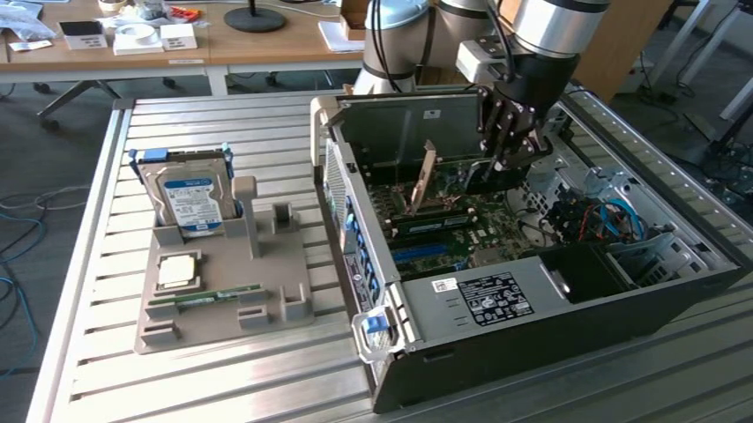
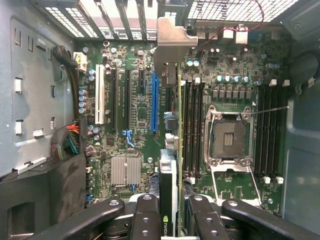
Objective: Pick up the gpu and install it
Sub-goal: 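Insert the gpu into the slot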
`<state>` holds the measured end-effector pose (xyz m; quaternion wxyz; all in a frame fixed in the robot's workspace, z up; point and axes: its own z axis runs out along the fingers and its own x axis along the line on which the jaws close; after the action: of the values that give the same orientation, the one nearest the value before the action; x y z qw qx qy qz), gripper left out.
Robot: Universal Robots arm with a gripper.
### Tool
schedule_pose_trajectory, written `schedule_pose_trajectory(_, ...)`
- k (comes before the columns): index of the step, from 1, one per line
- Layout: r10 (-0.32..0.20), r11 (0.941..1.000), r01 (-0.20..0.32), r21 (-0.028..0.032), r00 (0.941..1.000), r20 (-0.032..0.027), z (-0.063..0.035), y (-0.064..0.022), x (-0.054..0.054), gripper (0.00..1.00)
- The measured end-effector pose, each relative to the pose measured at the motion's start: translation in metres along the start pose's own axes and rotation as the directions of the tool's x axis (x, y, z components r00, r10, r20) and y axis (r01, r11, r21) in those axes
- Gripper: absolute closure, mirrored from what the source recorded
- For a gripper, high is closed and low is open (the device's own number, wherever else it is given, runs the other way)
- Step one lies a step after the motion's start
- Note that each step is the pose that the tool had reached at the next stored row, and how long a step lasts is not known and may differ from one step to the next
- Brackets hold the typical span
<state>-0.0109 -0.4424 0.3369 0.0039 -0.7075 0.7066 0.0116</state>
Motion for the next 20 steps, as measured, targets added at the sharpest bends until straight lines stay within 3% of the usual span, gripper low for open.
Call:
schedule_pose_trajectory(16,0.000,1.0000,0.000,0.0000,1.0000,-0.0001,0.0011,0.0000,0.0000,0.73)
schedule_pose_trajectory(20,0.000,1.0000,0.000,0.0076,1.0000,0.0013,0.0056,0.0034,0.0001,0.73)
